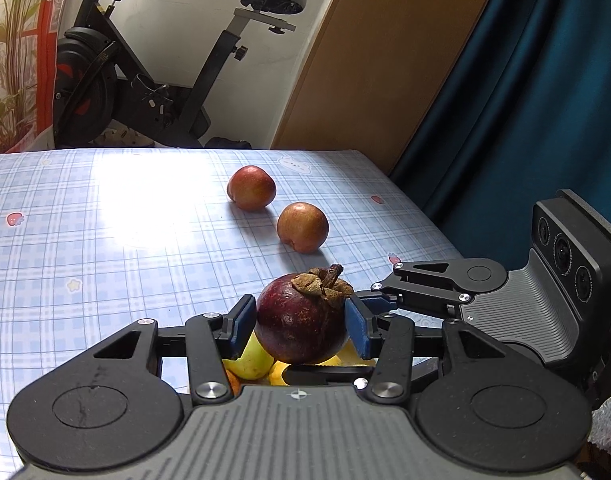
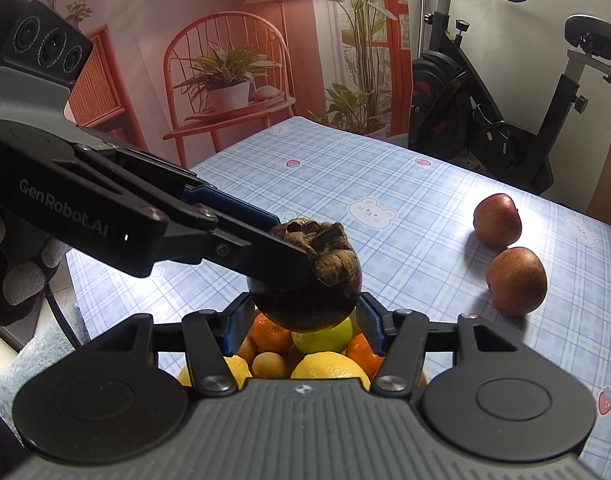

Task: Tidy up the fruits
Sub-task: 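Carry the mangosteen with both tools over the cream fruit bowl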

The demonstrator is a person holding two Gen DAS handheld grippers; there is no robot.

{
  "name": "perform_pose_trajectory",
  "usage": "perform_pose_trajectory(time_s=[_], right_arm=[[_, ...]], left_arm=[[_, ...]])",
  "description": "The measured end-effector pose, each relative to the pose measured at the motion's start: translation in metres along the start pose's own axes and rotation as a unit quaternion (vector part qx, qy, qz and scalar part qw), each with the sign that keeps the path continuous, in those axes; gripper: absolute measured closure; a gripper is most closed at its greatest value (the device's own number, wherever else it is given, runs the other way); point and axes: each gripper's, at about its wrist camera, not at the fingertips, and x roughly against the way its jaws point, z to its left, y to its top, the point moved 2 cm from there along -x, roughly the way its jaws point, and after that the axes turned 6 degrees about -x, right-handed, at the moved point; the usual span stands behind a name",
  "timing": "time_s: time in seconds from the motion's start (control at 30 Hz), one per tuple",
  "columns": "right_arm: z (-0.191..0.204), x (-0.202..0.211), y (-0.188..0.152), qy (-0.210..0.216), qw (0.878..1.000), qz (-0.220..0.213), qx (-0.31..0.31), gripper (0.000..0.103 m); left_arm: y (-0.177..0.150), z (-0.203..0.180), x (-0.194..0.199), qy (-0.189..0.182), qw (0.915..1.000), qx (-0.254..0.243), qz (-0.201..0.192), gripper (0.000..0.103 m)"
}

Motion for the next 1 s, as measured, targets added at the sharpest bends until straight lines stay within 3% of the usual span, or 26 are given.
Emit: perform_pose_trajectory(time_s=[0.5,1.0], right_arm=[[0.043,0.041,-0.004,0.010,0.999,-0.016,0.035,0.044],[0.025,-0.017,-0.029,-0.001,0.998,0.059,0.032,0.044]], left_arm=[[-0.011,-0.034,0.053,0.029,0.9992,0.005,-0.026,0.051],[-0.045,0.009,0.003,-0.005,0.9974,0.065,0.029,0.048]])
